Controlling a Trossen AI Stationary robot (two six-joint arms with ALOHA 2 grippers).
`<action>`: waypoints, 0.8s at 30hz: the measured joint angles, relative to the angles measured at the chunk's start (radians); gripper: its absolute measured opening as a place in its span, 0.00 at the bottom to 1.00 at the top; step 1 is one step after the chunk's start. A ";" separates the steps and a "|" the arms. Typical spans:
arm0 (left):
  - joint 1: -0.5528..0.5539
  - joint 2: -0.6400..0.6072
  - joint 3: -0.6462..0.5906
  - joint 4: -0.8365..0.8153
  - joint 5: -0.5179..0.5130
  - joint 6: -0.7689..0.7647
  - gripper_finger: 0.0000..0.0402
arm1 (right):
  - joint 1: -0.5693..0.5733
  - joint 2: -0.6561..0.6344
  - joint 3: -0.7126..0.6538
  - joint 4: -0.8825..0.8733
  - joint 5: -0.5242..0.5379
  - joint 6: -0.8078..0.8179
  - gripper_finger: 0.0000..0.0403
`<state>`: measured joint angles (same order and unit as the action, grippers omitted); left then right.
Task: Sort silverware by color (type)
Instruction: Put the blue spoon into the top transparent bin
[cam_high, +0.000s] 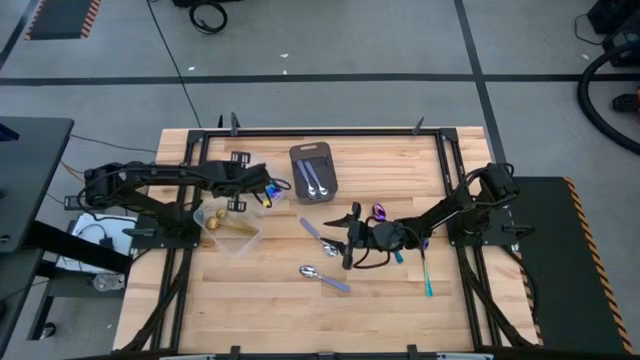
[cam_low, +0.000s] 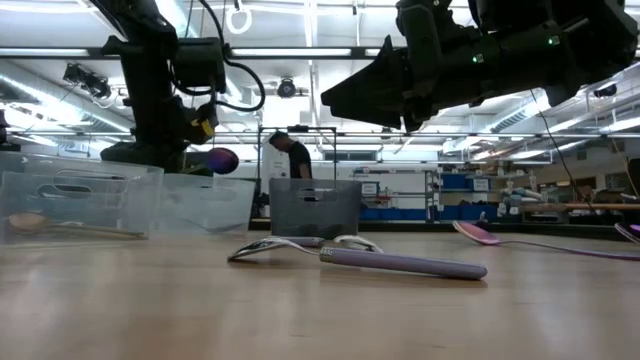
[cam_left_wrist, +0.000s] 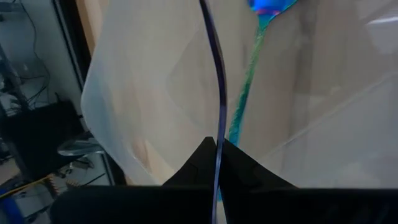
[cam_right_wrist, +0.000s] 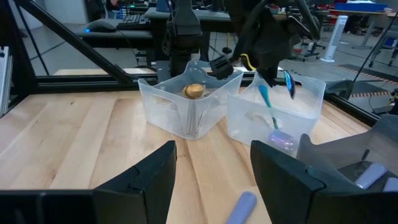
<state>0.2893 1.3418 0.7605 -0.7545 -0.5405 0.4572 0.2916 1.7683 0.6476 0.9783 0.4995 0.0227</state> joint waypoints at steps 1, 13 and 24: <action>-0.001 0.000 0.000 0.000 0.006 -0.001 0.03 | 0.000 0.000 0.000 0.000 0.000 0.000 0.53; -0.001 0.000 0.000 -0.016 0.066 -0.064 0.09 | 0.000 0.000 0.000 0.000 0.000 0.000 0.53; -0.064 0.000 0.000 -0.038 -0.063 -0.134 0.37 | 0.000 0.000 0.000 0.000 -0.001 0.000 0.53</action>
<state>0.2256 1.3418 0.7609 -0.7922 -0.6033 0.3235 0.2916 1.7682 0.6476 0.9783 0.4988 0.0231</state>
